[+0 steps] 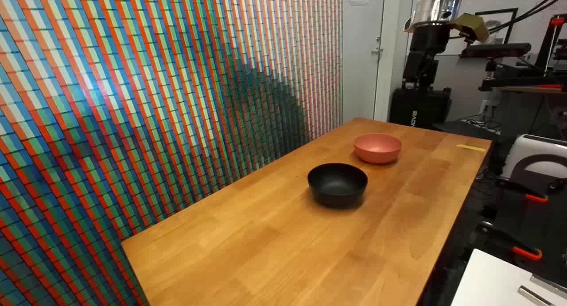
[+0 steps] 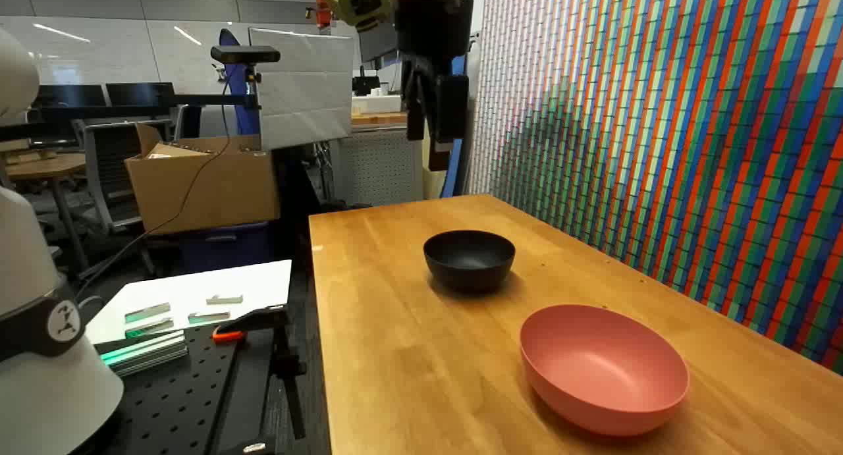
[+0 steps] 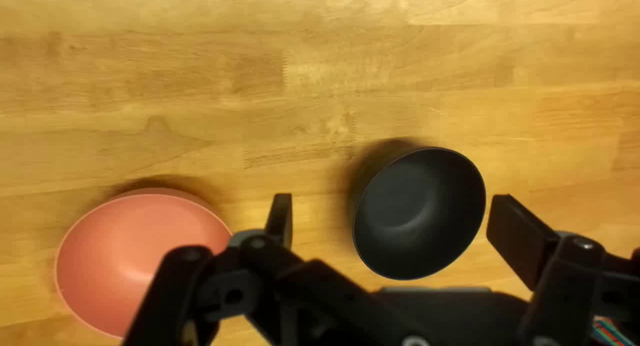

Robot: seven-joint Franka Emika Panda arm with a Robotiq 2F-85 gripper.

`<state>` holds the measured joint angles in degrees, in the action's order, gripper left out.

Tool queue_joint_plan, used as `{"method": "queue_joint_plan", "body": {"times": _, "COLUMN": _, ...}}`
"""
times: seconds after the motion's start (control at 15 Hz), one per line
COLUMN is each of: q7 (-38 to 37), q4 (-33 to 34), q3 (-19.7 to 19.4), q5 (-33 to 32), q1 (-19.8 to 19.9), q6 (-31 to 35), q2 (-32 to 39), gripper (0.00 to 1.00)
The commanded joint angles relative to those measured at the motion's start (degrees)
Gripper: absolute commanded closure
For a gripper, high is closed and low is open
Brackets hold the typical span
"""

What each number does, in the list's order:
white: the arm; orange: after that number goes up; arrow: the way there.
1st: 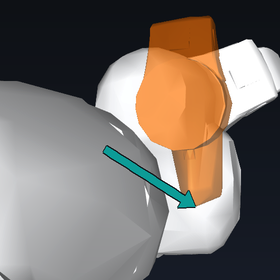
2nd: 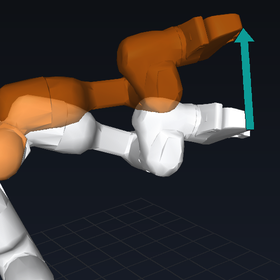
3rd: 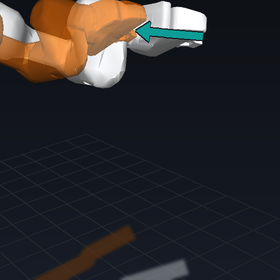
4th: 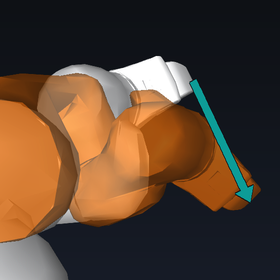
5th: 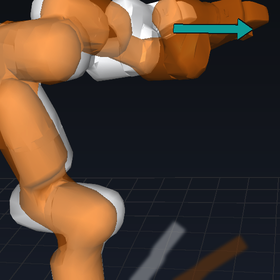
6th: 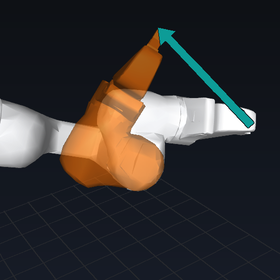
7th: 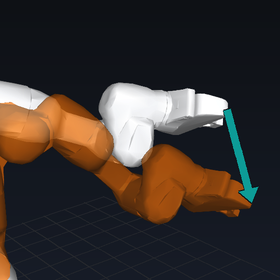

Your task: Put the pink bowl inside the black bowl

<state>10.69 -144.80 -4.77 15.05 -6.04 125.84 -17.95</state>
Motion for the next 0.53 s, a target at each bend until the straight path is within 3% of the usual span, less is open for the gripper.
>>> {"method": "queue_joint_plan", "body": {"times": 0.0, "q7": 0.26, "q4": 0.28, "q3": 0.95, "q5": 0.32, "q1": 1.00, "q6": -0.18, "q2": 0.01, "gripper": 0.00}}
{"method": "queue_joint_plan", "body": {"times": 0.27, "q7": 0.26, "q4": 0.64, "q3": 0.95, "q5": 0.32, "q1": 1.00, "q6": -0.18, "q2": -0.06, "gripper": 0.00}}
{"method": "queue_joint_plan", "body": {"times": 0.47, "q7": -3.37, "q4": 2.18, "q3": 5.13, "q5": -8.17, "q1": 1.48, "q6": 5.59, "q2": 1.50, "gripper": 0.00}}
